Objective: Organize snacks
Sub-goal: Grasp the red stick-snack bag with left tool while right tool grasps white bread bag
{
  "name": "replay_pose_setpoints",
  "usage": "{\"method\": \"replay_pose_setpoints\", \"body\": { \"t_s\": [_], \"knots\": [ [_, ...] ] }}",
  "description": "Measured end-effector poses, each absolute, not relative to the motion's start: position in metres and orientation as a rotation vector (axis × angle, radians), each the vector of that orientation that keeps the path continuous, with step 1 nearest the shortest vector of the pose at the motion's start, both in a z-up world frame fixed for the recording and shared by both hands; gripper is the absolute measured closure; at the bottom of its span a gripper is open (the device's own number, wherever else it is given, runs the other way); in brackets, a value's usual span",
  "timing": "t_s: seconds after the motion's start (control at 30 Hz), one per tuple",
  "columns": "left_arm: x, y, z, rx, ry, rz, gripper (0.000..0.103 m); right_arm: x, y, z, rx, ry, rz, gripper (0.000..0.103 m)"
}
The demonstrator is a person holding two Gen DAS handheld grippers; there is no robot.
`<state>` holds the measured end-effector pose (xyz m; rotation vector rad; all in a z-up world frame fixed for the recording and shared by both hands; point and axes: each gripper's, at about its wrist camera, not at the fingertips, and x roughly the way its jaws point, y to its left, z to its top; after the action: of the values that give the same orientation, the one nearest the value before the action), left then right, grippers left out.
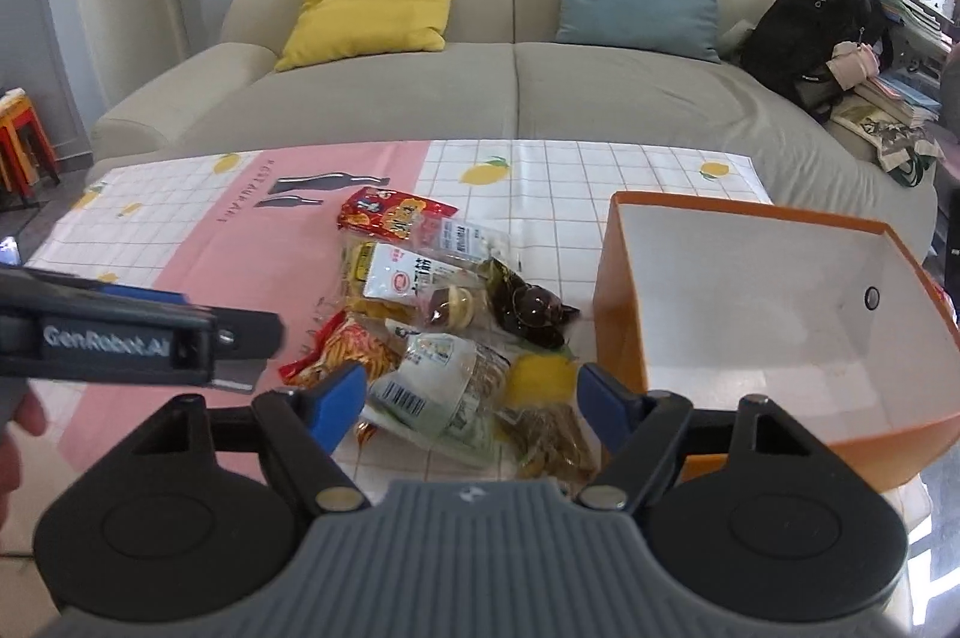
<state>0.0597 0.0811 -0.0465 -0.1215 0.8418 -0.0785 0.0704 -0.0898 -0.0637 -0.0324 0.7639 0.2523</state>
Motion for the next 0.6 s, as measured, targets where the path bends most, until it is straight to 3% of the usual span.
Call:
{"method": "replay_pose_setpoints", "body": {
  "t_s": [0.23,0.6],
  "knots": [
    [0.088,0.093,-0.075,-0.088,0.870,-0.118,0.018,0.107,-0.074,-0.096,-0.003,0.847,0.263,0.027],
    [0.128,0.125,-0.128,-0.421,1.029,-0.136,0.022,0.147,-0.073,-0.144,0.121,1.001,0.262,0.025]
  ]
}}
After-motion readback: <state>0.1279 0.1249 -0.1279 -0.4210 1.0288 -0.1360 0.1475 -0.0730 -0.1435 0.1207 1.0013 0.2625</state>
